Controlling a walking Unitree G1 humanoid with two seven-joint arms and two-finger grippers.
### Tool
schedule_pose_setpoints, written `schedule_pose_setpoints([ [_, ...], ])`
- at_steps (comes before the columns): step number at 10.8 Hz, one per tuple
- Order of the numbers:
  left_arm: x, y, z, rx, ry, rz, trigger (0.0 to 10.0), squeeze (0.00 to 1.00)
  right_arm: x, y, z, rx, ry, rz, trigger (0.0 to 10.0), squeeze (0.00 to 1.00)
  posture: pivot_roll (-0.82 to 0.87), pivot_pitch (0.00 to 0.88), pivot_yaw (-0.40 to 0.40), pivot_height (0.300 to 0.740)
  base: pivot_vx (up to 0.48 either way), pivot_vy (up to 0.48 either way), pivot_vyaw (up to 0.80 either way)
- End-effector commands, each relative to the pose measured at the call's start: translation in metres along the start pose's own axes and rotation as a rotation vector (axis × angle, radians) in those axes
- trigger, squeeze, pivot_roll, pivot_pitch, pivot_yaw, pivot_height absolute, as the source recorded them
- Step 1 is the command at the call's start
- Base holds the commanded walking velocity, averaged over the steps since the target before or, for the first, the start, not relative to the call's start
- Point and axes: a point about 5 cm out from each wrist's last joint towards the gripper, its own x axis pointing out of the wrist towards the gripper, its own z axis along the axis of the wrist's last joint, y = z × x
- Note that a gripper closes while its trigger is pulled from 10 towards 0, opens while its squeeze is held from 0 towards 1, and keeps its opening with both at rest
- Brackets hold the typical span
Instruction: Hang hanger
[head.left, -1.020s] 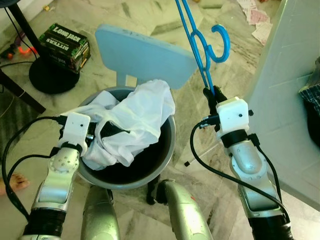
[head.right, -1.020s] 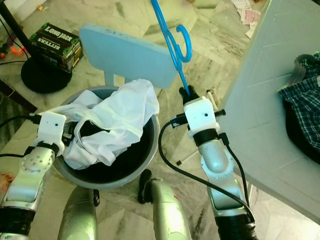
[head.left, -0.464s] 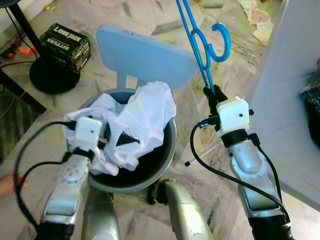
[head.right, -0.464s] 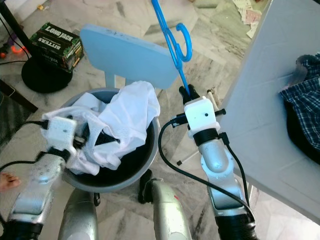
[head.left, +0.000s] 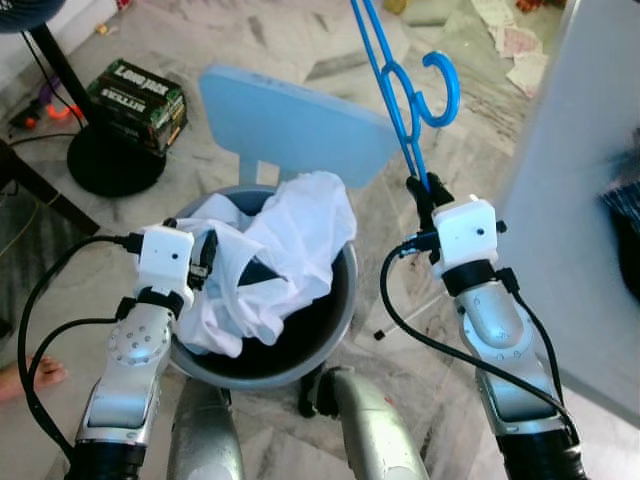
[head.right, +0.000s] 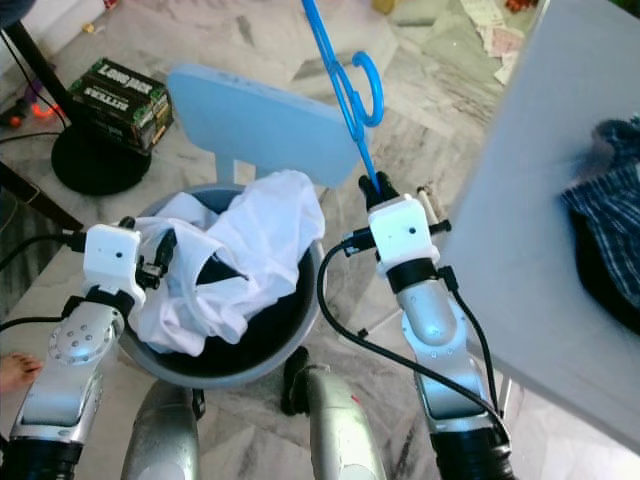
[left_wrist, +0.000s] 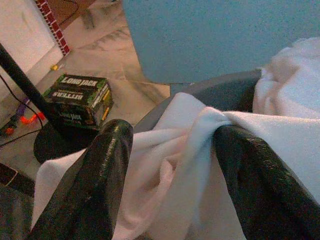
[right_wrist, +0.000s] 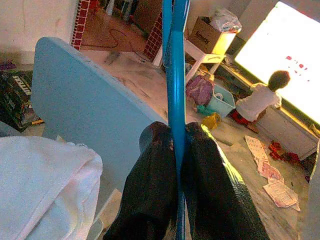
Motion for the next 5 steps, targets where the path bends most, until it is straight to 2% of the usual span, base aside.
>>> schedule_pose_setpoints([
  [1,-0.0039,-0.003,-0.0058,-0.007,0.017,-0.008,10.0,0.0,-0.0048,-0.0052,-0.0044,-0.005,0.016,-0.019,10.0,0.0,0.0,0.373,-0.16,0.74,0.405,0.0,0.0],
  [5,-0.0033,-0.0038,-0.0059,-0.006,0.017,-0.013,10.0,0.0,-0.0048,-0.005,-0.0036,-0.004,0.013,-0.019,10.0,0.0,0.0,0.373,-0.16,0.74,0.412,0.0,0.0],
])
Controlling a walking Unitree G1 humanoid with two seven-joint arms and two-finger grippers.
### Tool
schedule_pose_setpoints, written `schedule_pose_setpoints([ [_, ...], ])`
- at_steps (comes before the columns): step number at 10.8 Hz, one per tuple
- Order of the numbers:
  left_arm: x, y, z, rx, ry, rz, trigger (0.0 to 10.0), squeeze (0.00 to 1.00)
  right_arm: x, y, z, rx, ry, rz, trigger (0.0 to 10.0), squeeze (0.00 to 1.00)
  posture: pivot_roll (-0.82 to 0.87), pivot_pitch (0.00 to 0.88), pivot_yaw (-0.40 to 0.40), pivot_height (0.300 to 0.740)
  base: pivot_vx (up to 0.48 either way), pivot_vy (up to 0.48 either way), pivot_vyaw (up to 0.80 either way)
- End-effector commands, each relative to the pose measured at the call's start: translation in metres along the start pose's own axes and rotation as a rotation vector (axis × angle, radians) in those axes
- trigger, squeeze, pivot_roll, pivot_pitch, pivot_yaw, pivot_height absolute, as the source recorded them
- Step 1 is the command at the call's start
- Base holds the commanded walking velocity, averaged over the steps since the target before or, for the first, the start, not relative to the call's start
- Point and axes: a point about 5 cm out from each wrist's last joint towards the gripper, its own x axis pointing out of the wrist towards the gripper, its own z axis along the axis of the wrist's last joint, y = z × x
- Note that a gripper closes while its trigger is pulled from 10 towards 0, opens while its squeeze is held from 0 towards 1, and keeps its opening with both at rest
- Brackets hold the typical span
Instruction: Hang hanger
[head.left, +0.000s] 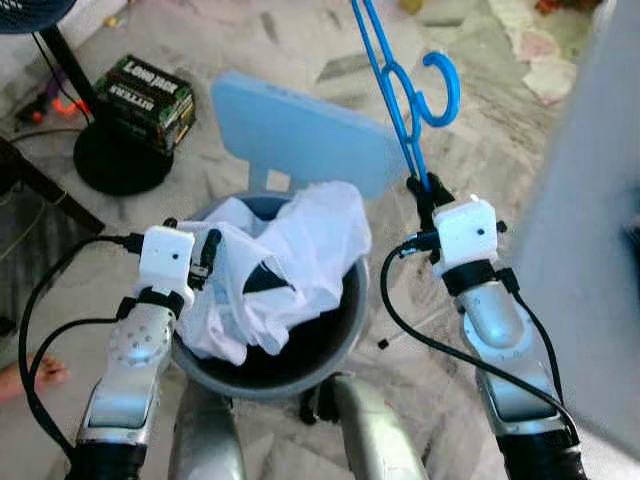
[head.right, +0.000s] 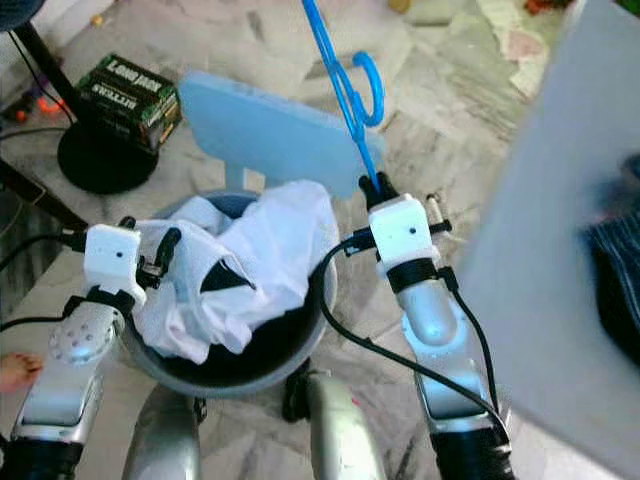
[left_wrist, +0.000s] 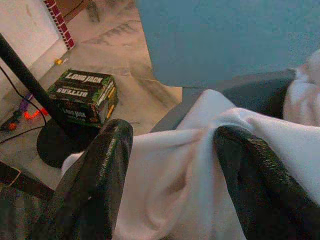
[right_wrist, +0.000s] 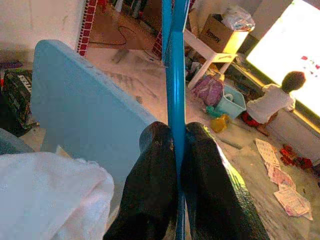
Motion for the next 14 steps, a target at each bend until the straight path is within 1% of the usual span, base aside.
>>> schedule_pose_setpoints([
  [1,-0.003,-0.004,-0.006,-0.006,0.02,-0.016,10.0,0.0,-0.005,-0.005,-0.004,-0.004,0.014,-0.019,10.0,0.0,0.0,0.373,-0.16,0.74,0.45,0.0,0.0],
  [3,-0.002,-0.005,-0.006,-0.008,0.019,-0.02,10.0,0.0,-0.004,-0.006,-0.004,-0.004,0.015,-0.018,10.0,0.0,-0.01,0.373,-0.161,0.74,0.454,0.0,0.0],
  [5,-0.002,-0.006,-0.009,-0.006,0.046,-0.017,10.0,0.0,-0.004,-0.005,-0.004,-0.005,0.016,-0.018,10.0,0.0,-0.01,0.373,-0.16,0.74,0.326,0.0,0.0],
  [8,-0.003,-0.008,-0.011,0.006,0.047,-0.023,10.0,0.0,-0.005,-0.005,-0.005,-0.004,0.015,-0.016,10.0,0.0,0.0,0.371,-0.16,0.74,0.0,0.0,0.0],
  [9,-0.003,-0.01,-0.011,0.033,0.042,-0.008,10.0,0.0,-0.004,-0.005,-0.005,-0.004,0.014,-0.015,10.0,0.0,0.0,0.369,-0.159,0.74,0.0,0.0,0.0],
  [10,-0.005,-0.014,-0.011,0.034,0.035,-0.032,10.0,0.0,-0.004,-0.005,-0.006,-0.003,0.014,-0.015,10.0,0.0,0.0,0.368,-0.159,0.74,0.0,0.0,0.0],
  [12,-0.011,-0.018,-0.013,0.044,0.035,-0.05,10.0,0.0,-0.003,-0.004,-0.006,-0.001,0.012,-0.014,10.0,0.0,0.01,0.364,-0.156,0.74,0.0,0.0,0.0],
  [14,-0.022,-0.013,-0.019,0.061,0.054,-0.053,10.0,0.0,-0.001,-0.003,-0.007,-0.001,0.01,-0.016,10.0,0.0,0.03,0.364,-0.149,0.74,0.0,0.0,0.0],
])
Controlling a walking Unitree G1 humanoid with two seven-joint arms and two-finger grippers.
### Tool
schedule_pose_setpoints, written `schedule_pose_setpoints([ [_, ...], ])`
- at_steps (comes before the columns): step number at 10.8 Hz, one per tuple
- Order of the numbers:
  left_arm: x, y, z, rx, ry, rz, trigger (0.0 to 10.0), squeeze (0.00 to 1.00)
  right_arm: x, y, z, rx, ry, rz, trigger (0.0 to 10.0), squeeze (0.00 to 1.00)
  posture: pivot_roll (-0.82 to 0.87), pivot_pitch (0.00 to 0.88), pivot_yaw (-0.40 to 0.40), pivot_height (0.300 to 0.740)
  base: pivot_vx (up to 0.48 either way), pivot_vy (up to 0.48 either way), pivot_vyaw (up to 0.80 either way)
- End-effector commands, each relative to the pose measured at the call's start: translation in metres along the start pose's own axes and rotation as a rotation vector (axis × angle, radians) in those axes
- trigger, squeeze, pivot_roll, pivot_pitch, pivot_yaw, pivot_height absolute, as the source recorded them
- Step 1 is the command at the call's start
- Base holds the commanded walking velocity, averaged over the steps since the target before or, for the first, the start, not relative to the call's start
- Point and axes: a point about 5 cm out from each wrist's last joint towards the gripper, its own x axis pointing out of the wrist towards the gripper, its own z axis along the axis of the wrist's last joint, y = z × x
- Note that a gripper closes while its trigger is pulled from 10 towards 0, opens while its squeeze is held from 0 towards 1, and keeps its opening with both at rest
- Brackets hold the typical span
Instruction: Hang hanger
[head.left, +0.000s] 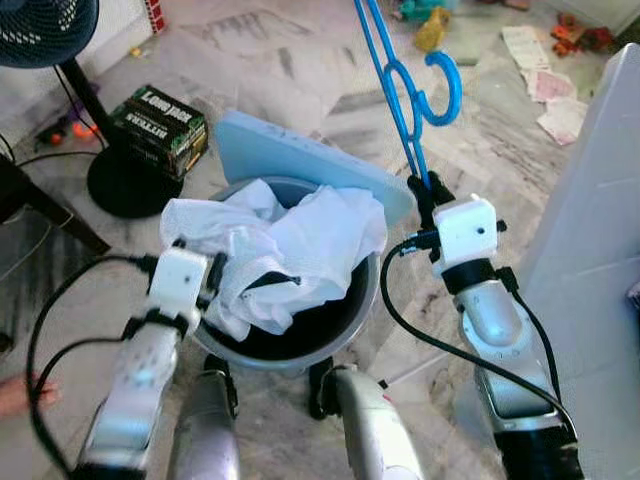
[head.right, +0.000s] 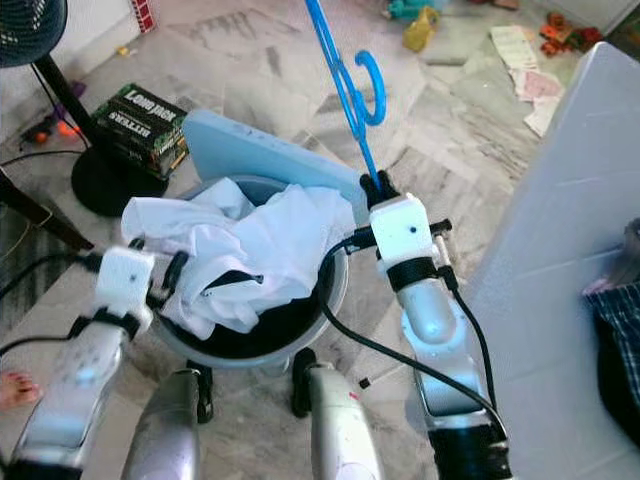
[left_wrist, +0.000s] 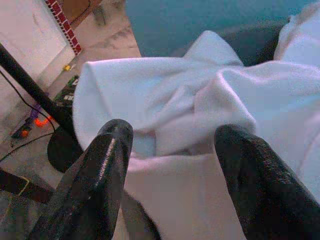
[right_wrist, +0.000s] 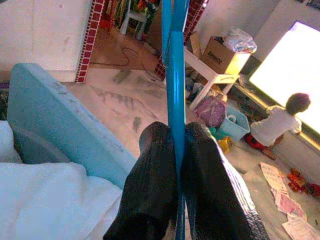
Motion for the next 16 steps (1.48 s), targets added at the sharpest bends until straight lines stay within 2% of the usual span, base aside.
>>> schedule_pose_setpoints([
  [1,-0.006,-0.001,0.001,0.0,-0.018,-0.015,10.0,0.0,-0.003,-0.002,-0.004,0.0,0.013,-0.012,10.0,0.0,0.04,0.365,-0.146,0.74,0.0,0.0,0.0],
  [2,-0.012,-0.004,0.002,0.013,-0.025,-0.035,10.0,0.0,-0.002,0.001,-0.005,0.006,0.011,-0.01,10.0,0.0,0.04,0.362,-0.145,0.74,0.0,0.0,0.0],
  [4,-0.015,-0.011,0.009,0.043,-0.066,-0.046,10.0,0.0,0.003,0.003,-0.005,0.014,0.002,-0.008,10.0,0.0,0.06,0.354,-0.139,0.74,0.0,0.0,0.0],
  [5,-0.019,-0.019,0.013,0.06,-0.098,-0.105,10.0,0.0,0.005,0.002,-0.005,0.014,-0.001,-0.011,10.0,0.0,0.07,0.351,-0.14,0.74,0.0,0.0,0.0],
  [6,-0.027,-0.027,0.009,0.082,-0.087,-0.176,10.0,0.0,0.006,0.002,-0.005,0.013,-0.005,-0.011,10.0,0.0,0.07,0.349,-0.14,0.74,0.0,0.0,0.0],
  [7,-0.035,-0.029,0.0,0.094,-0.044,-0.189,10.0,0.0,0.008,0.002,-0.005,0.013,-0.009,-0.011,10.0,0.0,0.07,0.35,-0.142,0.74,0.0,0.0,0.0],
  [9,-0.027,-0.017,-0.007,0.131,0.003,-0.147,10.0,0.0,0.007,0.004,-0.005,0.013,-0.015,-0.005,10.0,0.0,0.06,0.35,-0.145,0.74,0.0,0.0,0.0],
  [11,-0.013,-0.002,-0.006,0.201,-0.014,-0.118,10.0,0.0,0.005,0.001,-0.005,0.006,-0.013,-0.007,10.0,0.0,0.04,0.356,-0.151,0.74,0.0,0.0,0.0],
  [12,-0.005,0.002,-0.009,0.211,0.005,-0.128,10.0,0.0,0.004,-0.001,-0.005,0.0,-0.012,-0.007,10.0,0.0,0.03,0.357,-0.154,0.74,0.0,0.0,0.0],
  [13,0.001,-0.004,-0.017,0.19,0.04,-0.195,10.0,0.0,0.003,-0.002,-0.004,-0.008,-0.011,-0.01,10.0,0.0,0.02,0.354,-0.154,0.74,0.0,0.0,0.0],
  [14,0.004,-0.009,-0.021,0.19,0.059,-0.235,2.4,0.0,0.003,-0.003,-0.004,-0.01,-0.012,-0.012,10.0,0.0,0.01,0.352,-0.153,0.74,0.0,0.0,0.0],
  [15,0.003,-0.022,-0.021,0.183,0.058,-0.335,0.0,0.0,0.003,-0.005,-0.003,-0.014,-0.014,-0.018,10.0,0.0,0.01,0.348,-0.15,0.74,0.0,0.0,0.0],
  [16,-0.002,-0.034,-0.019,0.18,0.04,-0.417,0.0,0.0,0.004,-0.005,-0.004,-0.014,-0.013,-0.019,10.0,0.0,0.01,0.348,-0.148,0.74,0.0,0.0,0.0],
])
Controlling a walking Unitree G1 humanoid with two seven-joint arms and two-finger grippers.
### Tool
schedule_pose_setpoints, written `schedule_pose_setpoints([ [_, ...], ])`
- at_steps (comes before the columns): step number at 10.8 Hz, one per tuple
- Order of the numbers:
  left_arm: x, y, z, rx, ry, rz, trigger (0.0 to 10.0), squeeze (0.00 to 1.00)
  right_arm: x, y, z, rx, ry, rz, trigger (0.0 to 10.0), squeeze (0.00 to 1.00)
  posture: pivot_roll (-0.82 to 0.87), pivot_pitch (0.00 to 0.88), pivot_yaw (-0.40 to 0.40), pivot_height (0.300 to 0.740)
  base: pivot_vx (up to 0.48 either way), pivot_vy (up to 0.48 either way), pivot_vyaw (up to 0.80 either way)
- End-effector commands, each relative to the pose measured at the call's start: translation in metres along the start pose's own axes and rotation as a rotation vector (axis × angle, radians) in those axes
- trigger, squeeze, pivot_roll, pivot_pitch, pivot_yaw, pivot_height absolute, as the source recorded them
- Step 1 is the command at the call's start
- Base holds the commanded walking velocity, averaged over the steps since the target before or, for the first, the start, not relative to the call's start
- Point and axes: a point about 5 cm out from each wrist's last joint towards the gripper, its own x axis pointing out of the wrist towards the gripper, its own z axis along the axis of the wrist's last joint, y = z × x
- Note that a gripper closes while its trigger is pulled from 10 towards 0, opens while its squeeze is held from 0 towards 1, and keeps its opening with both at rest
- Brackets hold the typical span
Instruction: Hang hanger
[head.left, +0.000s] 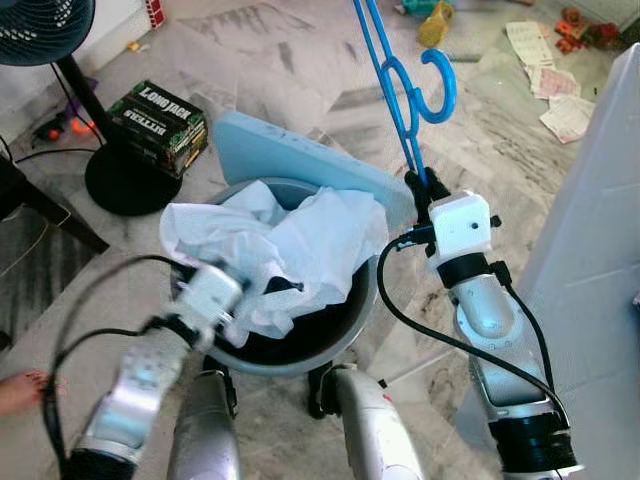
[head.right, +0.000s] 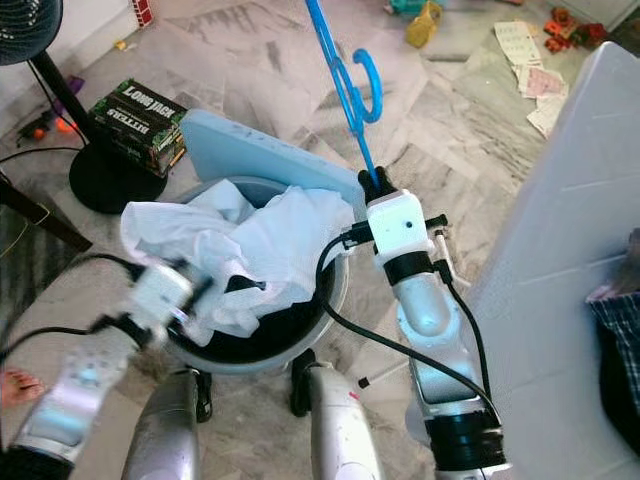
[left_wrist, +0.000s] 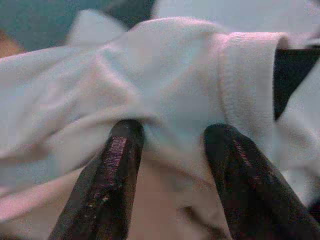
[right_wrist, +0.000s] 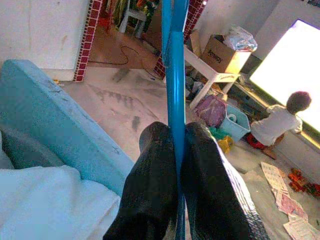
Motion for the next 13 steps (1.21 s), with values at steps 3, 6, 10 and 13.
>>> schedule_pose_setpoints([
  [3,-0.003,-0.029,0.014,-0.009,-0.068,-0.106,10.0,0.0,-0.002,0.0,0.001,-0.001,-0.007,-0.008,10.0,0.0,0.03,0.342,-0.142,0.74,0.0,0.0,0.0],
  [6,-0.03,-0.004,-0.002,-0.177,-0.025,0.109,10.0,1.0,0.001,0.0,-0.002,0.006,-0.008,-0.013,10.0,0.0,0.07,0.329,-0.131,0.74,0.0,0.0,0.0],
  [10,-0.03,0.006,0.004,-0.313,-0.042,0.228,10.0,0.0,0.026,-0.013,0.014,-0.005,-0.087,-0.139,10.0,0.0,0.1,0.278,-0.124,0.74,0.0,0.0,0.0],
  [13,-0.03,0.006,0.004,-0.313,-0.042,0.228,10.0,0.0,0.026,-0.013,0.014,-0.005,-0.087,-0.139,10.0,0.0,0.1,0.278,-0.124,0.74,0.0,0.0,0.0],
])
